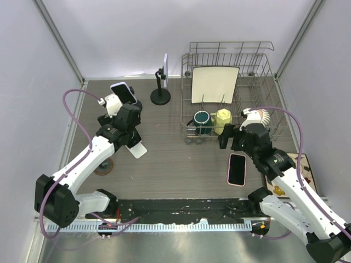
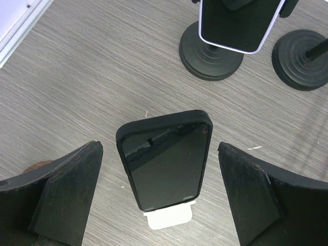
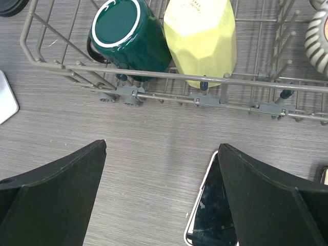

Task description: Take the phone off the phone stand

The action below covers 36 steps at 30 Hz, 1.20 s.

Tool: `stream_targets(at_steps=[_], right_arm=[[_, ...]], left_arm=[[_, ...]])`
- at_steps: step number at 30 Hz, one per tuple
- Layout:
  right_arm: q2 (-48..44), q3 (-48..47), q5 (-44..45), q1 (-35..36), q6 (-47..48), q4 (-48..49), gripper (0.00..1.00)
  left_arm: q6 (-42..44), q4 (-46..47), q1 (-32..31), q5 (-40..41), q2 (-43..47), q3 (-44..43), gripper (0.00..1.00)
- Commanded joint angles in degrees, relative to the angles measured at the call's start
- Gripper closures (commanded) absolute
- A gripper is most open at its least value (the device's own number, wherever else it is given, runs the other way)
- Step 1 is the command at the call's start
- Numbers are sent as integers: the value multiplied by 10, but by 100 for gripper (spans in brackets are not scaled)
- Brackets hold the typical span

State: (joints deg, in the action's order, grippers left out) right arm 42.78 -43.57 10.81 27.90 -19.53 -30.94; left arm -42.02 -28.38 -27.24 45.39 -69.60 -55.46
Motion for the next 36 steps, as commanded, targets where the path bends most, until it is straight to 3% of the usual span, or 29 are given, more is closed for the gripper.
stream_targets(at_steps=[1,17,26,30,36], right_arm=[[4,-5,-12,-3,19,33,4],[9,-1,-47,-2,25,59,4],[9,-4,-53,-2,28,62,4],[3,-5,-62,-2,34,69,4],[2,-14,-81,-2,41,74,4]], left_arm=[[-11,54,3,46,-17,5,0],[-24,89,2,64,-58,22,2],[-22,69,3,45,-32,5,42],[-11,52,3,36,-3,-11,65],[19,32,3,6,33,-49,88]])
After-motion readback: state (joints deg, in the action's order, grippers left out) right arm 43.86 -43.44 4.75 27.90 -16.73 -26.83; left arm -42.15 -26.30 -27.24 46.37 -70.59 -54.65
